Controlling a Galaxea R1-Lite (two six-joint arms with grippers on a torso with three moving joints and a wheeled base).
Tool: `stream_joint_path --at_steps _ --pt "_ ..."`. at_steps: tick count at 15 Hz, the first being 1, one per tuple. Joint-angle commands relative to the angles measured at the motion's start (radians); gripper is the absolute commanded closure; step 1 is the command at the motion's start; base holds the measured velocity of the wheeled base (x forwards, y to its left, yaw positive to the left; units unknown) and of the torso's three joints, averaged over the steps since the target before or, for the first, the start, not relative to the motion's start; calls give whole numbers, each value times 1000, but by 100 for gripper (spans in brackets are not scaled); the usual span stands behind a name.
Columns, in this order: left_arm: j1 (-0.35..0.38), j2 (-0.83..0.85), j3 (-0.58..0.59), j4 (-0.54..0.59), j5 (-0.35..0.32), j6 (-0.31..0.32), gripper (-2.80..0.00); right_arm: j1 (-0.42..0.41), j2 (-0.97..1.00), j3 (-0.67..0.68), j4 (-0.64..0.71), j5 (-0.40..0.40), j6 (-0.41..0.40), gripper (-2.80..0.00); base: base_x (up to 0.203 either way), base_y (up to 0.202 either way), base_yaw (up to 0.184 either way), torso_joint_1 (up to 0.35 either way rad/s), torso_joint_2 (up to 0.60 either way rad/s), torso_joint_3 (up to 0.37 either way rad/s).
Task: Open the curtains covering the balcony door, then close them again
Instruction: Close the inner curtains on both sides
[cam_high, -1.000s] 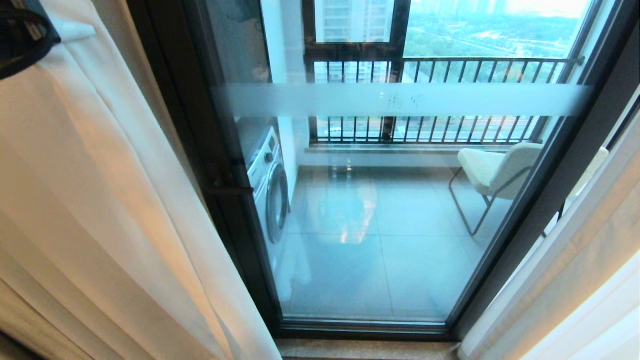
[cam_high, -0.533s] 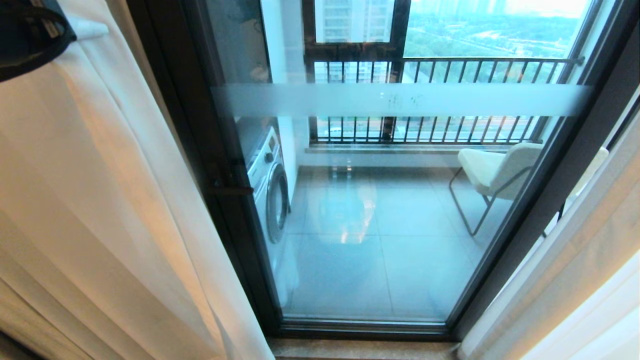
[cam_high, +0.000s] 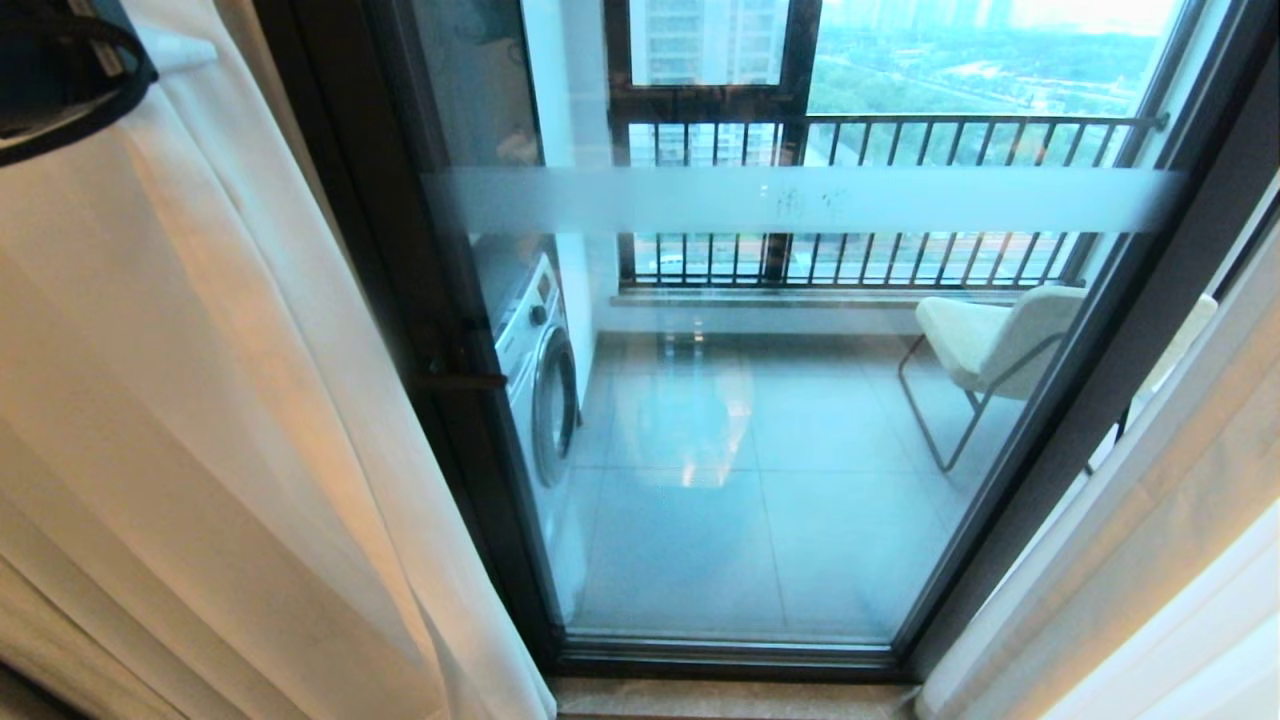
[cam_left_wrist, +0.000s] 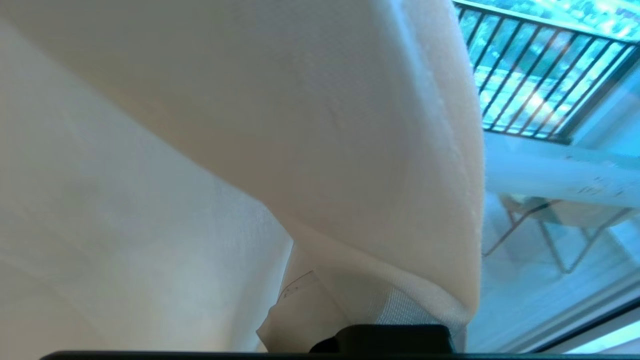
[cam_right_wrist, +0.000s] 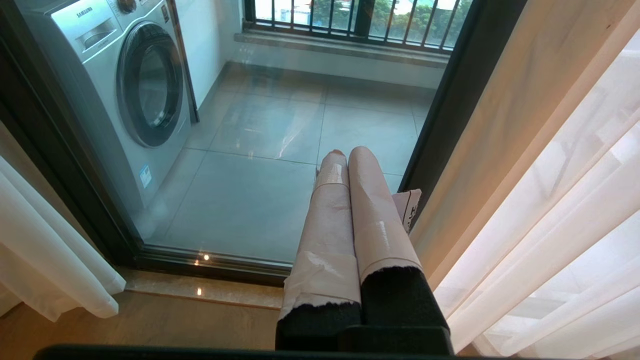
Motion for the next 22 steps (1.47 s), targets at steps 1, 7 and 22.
stream_joint_path --at_steps 1,7,22 --pt "0 4 1 0 4 8 0 0 1 0 0 1 -1 0 0 0 0 0 0 0" --pt "0 7 3 0 4 8 0 0 1 0 0 1 -1 0 0 0 0 0 0 0" --pt "0 10 6 0 6 8 0 0 1 0 0 1 -1 0 0 -72 0 1 1 1"
